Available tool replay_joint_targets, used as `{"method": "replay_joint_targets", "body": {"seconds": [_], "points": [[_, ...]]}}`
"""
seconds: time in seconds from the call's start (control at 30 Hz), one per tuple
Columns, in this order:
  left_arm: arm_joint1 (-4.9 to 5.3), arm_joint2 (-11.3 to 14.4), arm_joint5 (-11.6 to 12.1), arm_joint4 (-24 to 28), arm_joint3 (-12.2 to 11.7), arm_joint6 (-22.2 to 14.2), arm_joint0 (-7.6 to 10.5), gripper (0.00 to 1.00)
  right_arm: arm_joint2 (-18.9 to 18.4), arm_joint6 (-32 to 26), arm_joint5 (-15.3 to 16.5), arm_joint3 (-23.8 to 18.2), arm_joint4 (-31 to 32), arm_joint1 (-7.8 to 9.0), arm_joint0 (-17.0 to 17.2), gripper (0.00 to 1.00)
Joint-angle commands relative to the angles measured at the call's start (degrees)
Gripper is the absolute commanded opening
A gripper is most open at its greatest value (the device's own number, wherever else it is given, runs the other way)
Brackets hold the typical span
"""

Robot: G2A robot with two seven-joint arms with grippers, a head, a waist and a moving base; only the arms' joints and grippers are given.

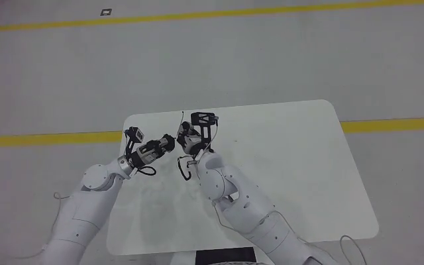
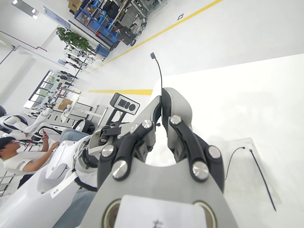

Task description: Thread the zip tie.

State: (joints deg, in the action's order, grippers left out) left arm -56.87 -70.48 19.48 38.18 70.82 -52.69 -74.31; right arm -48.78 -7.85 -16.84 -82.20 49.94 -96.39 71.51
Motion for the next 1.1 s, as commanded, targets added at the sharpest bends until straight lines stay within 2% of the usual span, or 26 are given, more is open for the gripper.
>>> {"method": "replay_joint_targets", "body": {"seconds": [0.0, 1.07], "points": [[0.00, 0.0, 0.0, 0.0, 0.0, 0.0, 0.00, 0.00, 0.0, 0.0, 0.1, 0.2, -0.1, -0.06, -0.1, 0.00], [0.00, 0.0, 0.0, 0.0, 0.0, 0.0, 0.00, 0.00, 0.1, -2.0, -0.1, -0.3, 1.1, -0.33, 0.4, 0.00]]}}
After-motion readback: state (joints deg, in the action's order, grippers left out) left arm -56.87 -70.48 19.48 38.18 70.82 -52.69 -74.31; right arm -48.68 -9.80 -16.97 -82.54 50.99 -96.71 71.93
